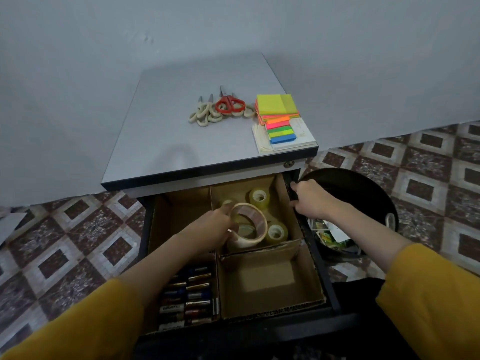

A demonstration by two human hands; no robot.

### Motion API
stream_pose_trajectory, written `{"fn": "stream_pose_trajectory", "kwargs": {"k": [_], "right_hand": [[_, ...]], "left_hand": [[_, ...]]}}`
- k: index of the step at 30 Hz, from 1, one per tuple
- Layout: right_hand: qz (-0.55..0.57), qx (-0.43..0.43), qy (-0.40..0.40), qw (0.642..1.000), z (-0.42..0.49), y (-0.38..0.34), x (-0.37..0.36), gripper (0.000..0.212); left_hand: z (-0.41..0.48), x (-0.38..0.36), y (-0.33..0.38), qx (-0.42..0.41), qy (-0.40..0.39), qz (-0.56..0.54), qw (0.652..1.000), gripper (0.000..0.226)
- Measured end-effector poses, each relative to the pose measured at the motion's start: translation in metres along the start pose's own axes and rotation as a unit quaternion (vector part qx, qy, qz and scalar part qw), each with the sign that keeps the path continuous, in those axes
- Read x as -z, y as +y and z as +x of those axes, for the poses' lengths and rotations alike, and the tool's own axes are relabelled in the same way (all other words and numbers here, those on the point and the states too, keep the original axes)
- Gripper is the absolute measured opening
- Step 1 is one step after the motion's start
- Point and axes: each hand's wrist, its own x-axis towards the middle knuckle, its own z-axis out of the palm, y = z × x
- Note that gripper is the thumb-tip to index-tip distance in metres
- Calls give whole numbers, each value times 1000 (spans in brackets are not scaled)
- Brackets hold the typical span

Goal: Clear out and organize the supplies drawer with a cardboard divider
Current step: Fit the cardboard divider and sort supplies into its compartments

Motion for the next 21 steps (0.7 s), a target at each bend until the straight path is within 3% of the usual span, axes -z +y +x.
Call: {"fn": "stream_pose_trajectory", "kwargs": {"k": [7,12,17,21], "right_hand": [[20,-9,9,1000,-2,-3,0,38],[30,-12,16,999,-3,-4,-1,38],[22,-12,17,1000,-5,-6,1,41],[30,-11,14,999,-6,-5,1,41]], "left_hand": [[5,-4,2,5,1,17,1000,28],[3,-10,1,5,16,98,995,28],[5,-9,1,19,-31,108,994,32],[15,-4,1,3,33,96,995,26]]}}
